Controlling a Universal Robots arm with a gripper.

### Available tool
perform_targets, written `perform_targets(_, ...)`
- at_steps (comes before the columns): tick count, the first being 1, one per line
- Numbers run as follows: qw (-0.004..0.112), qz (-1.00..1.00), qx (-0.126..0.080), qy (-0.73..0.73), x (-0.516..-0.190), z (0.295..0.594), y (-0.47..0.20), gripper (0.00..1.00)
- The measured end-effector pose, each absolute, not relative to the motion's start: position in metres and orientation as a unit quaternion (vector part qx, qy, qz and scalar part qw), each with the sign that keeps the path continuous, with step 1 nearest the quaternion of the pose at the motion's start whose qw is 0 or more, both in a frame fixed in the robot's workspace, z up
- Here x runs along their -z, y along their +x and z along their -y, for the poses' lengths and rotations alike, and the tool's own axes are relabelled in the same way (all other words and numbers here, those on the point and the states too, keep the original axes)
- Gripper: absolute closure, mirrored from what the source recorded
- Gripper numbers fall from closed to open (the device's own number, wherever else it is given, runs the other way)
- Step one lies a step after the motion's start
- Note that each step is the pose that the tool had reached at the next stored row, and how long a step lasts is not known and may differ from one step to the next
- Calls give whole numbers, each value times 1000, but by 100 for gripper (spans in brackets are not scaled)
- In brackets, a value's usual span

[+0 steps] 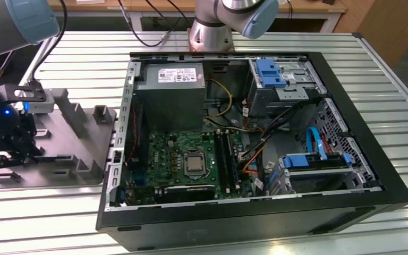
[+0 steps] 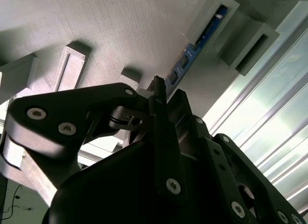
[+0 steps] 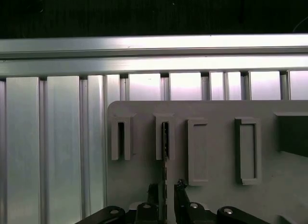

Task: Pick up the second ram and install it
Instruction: 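Pick up the second ram and move it above second insertion slot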

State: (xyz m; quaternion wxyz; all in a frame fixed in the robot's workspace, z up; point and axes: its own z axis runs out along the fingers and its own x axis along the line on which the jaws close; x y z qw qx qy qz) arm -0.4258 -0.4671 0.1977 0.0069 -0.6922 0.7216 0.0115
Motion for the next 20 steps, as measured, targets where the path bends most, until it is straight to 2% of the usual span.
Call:
perform_targets(5, 7, -722, -12, -692, -198, 467, -426, 75)
perform_targets(6, 7, -722, -12, -692, -198, 467, -426, 81)
perform_targets(20, 7, -722, -12, -692, -200, 468, -426, 81)
